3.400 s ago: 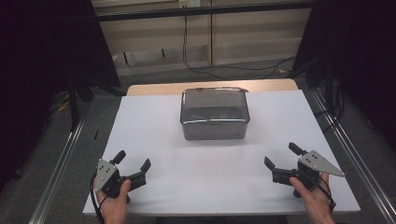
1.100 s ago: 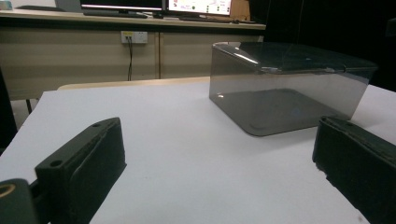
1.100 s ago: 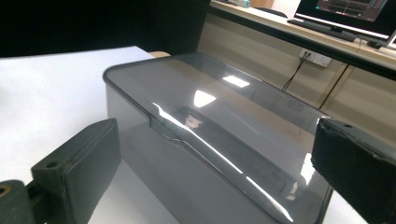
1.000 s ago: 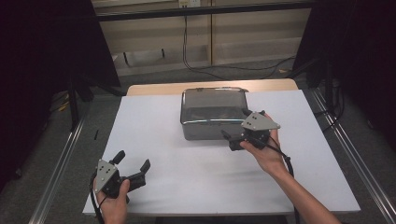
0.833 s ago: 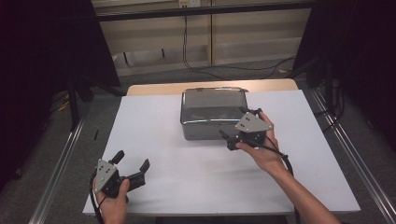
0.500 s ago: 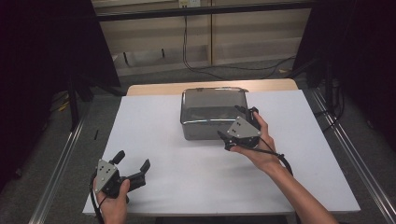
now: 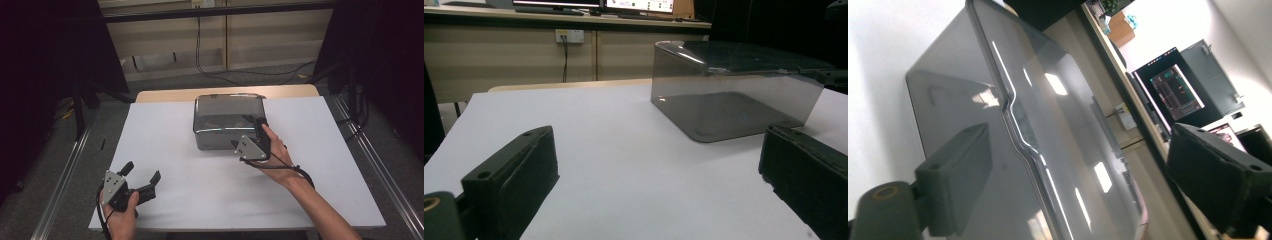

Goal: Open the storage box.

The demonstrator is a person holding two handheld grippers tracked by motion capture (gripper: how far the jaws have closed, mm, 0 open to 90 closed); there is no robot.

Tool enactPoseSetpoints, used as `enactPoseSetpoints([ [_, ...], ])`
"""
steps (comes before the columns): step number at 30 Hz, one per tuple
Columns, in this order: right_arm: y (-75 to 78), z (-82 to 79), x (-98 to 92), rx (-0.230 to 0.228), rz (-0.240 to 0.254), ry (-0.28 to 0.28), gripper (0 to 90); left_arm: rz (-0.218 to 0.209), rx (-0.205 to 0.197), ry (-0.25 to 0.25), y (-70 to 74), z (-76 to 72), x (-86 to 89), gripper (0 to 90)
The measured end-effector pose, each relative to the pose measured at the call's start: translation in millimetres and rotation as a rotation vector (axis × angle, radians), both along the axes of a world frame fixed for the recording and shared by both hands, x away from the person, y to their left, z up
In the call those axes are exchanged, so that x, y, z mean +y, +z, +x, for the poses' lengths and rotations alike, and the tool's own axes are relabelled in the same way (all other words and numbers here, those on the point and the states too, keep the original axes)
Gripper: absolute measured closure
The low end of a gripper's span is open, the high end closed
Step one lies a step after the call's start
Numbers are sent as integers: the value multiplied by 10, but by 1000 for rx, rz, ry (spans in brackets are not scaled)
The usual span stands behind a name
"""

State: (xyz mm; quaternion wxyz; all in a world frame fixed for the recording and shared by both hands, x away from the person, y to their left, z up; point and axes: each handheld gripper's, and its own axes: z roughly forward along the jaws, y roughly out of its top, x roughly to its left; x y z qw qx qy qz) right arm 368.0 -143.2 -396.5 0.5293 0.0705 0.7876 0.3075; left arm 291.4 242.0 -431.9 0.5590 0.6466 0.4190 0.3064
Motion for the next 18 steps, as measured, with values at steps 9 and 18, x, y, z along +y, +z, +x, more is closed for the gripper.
enactPoseSetpoints([
  [9, -92, -44, 115, -65, -173, 10, 267, 6, -2, 4, 2, -4, 0, 23],
  [18, -187, -42, 201, -84, -292, -17, 453, 14, -9, -5, 7, -6, -30, 23],
])
